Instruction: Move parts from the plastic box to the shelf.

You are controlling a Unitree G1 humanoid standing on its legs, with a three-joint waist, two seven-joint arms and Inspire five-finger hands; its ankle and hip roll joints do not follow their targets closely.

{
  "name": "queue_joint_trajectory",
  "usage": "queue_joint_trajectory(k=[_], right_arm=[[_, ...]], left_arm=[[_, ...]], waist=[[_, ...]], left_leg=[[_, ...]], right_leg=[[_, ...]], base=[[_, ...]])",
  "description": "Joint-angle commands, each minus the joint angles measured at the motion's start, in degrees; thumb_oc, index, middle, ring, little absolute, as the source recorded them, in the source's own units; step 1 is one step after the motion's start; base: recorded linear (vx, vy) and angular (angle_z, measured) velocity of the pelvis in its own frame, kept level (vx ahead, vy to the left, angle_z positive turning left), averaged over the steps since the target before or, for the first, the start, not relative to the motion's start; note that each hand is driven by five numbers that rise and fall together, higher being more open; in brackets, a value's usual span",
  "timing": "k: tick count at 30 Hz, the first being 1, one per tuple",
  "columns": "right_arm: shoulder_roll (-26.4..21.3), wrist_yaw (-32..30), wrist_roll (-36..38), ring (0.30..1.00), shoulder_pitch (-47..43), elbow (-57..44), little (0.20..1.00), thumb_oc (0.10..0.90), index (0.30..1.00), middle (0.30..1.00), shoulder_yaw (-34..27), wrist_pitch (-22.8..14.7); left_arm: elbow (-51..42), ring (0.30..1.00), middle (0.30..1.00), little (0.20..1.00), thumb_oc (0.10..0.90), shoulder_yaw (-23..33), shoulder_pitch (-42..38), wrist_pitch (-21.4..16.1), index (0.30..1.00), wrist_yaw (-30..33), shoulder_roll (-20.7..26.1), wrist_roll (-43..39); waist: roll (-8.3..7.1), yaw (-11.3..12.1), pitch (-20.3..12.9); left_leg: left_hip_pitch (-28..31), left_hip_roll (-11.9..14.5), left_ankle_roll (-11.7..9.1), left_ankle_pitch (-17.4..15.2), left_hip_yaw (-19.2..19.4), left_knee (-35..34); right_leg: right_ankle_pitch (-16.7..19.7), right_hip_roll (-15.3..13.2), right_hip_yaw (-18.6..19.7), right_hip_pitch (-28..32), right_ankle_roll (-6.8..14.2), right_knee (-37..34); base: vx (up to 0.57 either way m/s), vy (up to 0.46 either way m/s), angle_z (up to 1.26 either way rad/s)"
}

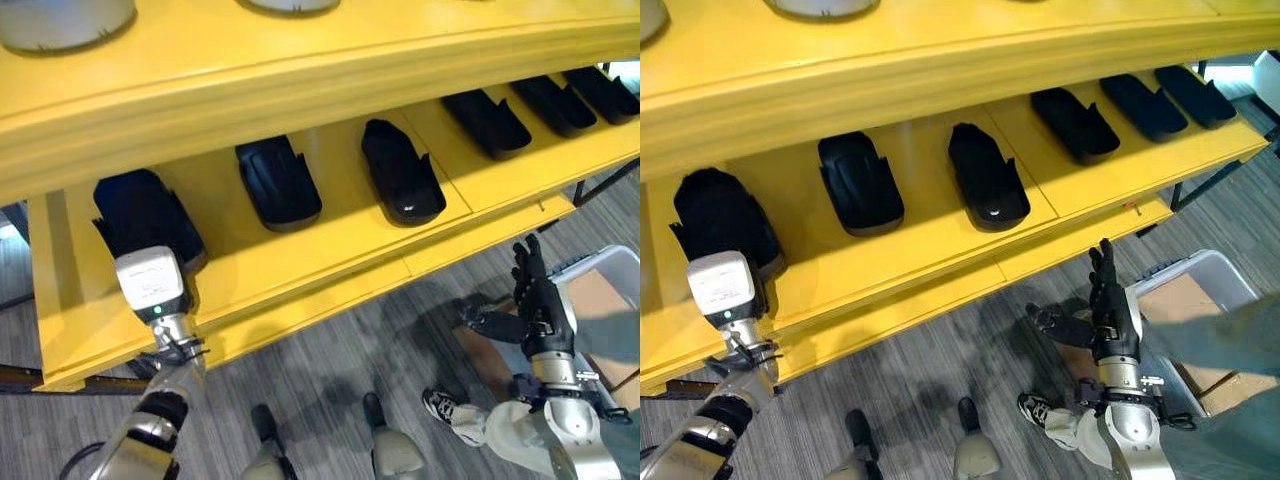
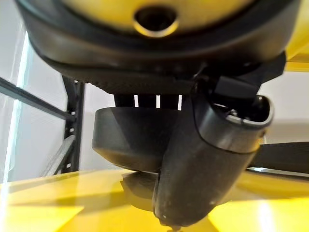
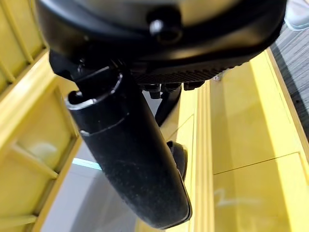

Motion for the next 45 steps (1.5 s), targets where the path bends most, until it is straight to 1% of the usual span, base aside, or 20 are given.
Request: queue_joint_trajectory(k=[1,5,9,12,14,18,23,25,29,31,33,41,45], right_arm=[[-4.05,-0.16,0.72,1.0,-6.14,-2.62,1.0,0.9,1.0,1.0,-3.17,-8.24],[-4.57,0.3,1.26,1.0,-6.24,-2.81,1.0,0.9,1.0,1.0,-3.35,-8.09],[-4.82,0.46,1.11,1.0,-6.67,-2.17,1.0,0.9,1.0,1.0,-3.16,-8.75],[-4.87,0.59,1.08,1.0,-6.68,-2.08,1.0,0.9,1.0,1.0,-3.18,-8.7],[-5.09,0.89,1.21,1.0,-6.58,-2.21,1.0,0.9,1.0,1.0,-3.25,-8.66],[-4.29,0.93,0.56,1.0,-6.31,-2.28,1.0,0.9,1.0,1.0,-3.28,-8.38],[-3.61,0.72,-0.11,1.0,-5.92,-3.08,1.0,0.9,1.0,1.0,-3.35,-7.55],[-3.43,0.62,-0.41,1.0,-5.93,-2.85,1.0,0.9,1.0,1.0,-3.35,-7.51],[-3.22,0.79,-0.7,1.0,-5.65,-2.42,1.0,0.9,1.0,1.0,-3.47,-7.59],[-2.87,0.73,-1.07,1.0,-5.48,-2.48,1.0,0.9,1.0,1.0,-3.43,-7.59],[-2.6,0.67,-1.4,1.0,-5.4,-2.42,1.0,0.9,1.0,1.0,-3.51,-7.66],[-2.73,0.16,-1.91,1.0,-5.27,-2.31,1.0,0.9,1.0,1.0,-3.36,-7.73],[-2.97,-0.7,-2.36,1.0,-5.87,-2.14,1.0,0.9,1.0,1.0,-2.71,-7.63]], left_arm=[[4.69,0.3,0.3,0.3,0.4,-1.22,-4.19,2.13,0.3,-0.3,3.15,1.31],[6.17,0.3,0.3,0.3,0.4,-2.02,-5.45,2.35,0.3,-1.16,5.31,3.11],[7.84,0.3,0.3,0.3,0.4,-3.57,-6.38,2.04,0.3,-1.87,7.59,5.02],[8.01,0.3,0.3,0.3,0.4,-3.69,-6.4,2.3,0.3,-2.27,7.82,5.59],[8.87,0.3,0.3,0.3,0.4,-4.53,-6.14,1.57,0.3,-2.43,8.48,5.77],[9.12,0.3,0.3,0.3,0.4,-4.44,-4.05,0.98,0.3,-2.93,8.17,7.41],[8.37,0.3,0.3,0.3,0.4,-4.28,-1.05,1.28,0.3,-3.1,6.89,10.24],[8.27,0.3,0.3,0.3,0.4,-4.22,0.05,1.36,0.3,-3.19,6.58,10.18],[8.62,0.3,0.3,0.3,0.4,-4.26,1.61,0.05,0.3,-3.56,6.44,10.93],[8.4,0.3,0.3,0.3,0.4,-4.16,2.34,0.32,0.3,-3.54,5.82,11.88],[7.93,0.3,0.3,0.3,0.4,-3.91,3.17,0.8,0.3,-3.8,5.42,12.04],[8.12,0.3,0.3,0.3,0.4,-3.24,4.69,0.18,0.3,-3.85,5.93,11.69],[8.2,0.3,0.3,0.3,0.4,-3.25,4.36,0.9,0.3,-3.12,5.78,10.84]], waist=[[0.1,0.49,-2.09],[0.06,0.23,-1.49],[0.51,0.14,-0.75],[0.64,0.13,-0.7],[1.08,0.05,-0.54],[1.64,0.35,-0.67],[1.97,0.74,-0.97],[2.14,0.89,-1.09],[2.48,1.06,-1.4],[2.61,1.12,-1.46],[2.76,1.27,-1.41],[3.03,1.63,-1.33],[2.99,1.77,-1.13]], left_leg=[[1.76,5.8,-1.95,-10.3,1.54,9.68],[1.14,5.78,-1.93,-10.75,1.33,10.78],[0.68,5.51,-1.77,-11.44,0.89,12.05],[0.71,5.4,-1.71,-11.59,0.77,12.25],[0.85,5.14,-1.55,-11.83,0.62,12.55],[1.4,4.65,-1.37,-11.97,0.22,12.44],[1.84,4.4,-1.19,-12.15,-0.2,12.51],[2.17,4.3,-1.19,-12.21,-0.35,12.42],[2.81,4.05,-1.12,-12.27,-0.51,12.19],[2.91,4.02,-1.15,-12.23,-0.56,12.08],[2.99,3.92,-1.13,-12.24,-0.68,11.99],[3.08,3.68,-1.06,-12.14,-1.08,11.61],[2.9,3.74,-1.13,-12.06,-1.25,11.64]], right_leg=[[-2.72,-0.12,-2.24,-4.06,-0.44,5.76],[-2.7,-0.22,-1.85,-4.48,-0.44,5.95],[-2.68,-0.63,-1.48,-4.76,-0.38,6.22],[-2.7,-0.71,-1.43,-4.77,-0.35,6.31],[-2.8,-0.99,-1.33,-4.71,-0.32,6.53],[-2.95,-1.45,-1.59,-4.34,-0.13,6.75],[-3.23,-1.69,-1.87,-4.01,-0.11,7.2],[-3.34,-1.75,-1.93,-3.76,-0.11,7.26],[-3.4,-1.97,-2.05,-3.26,-0.11,7.16],[-3.44,-2.01,-2.1,-3.22,-0.11,7.21],[-3.51,-2.06,-2.13,-3.19,-0.09,7.25],[-3.77,-2.27,-2.4,-3.26,-0.02,7.68],[-3.91,-2.17,-2.48,-3.5,-0.12,7.9]], base=[[0.0,0.009,-0.08],[0.0,0.017,-0.03],[0.0,0.035,-0.02],[0.01,0.022,0.0],[0.02,0.038,0.0],[0.02,0.003,0.0],[0.01,-0.001,0.0],[0.02,-0.001,0.0],[0.02,0.005,0.01],[0.0,0.0,0.0],[0.0,0.0,0.0],[0.0,0.003,0.01],[-0.01,0.002,0.04]])
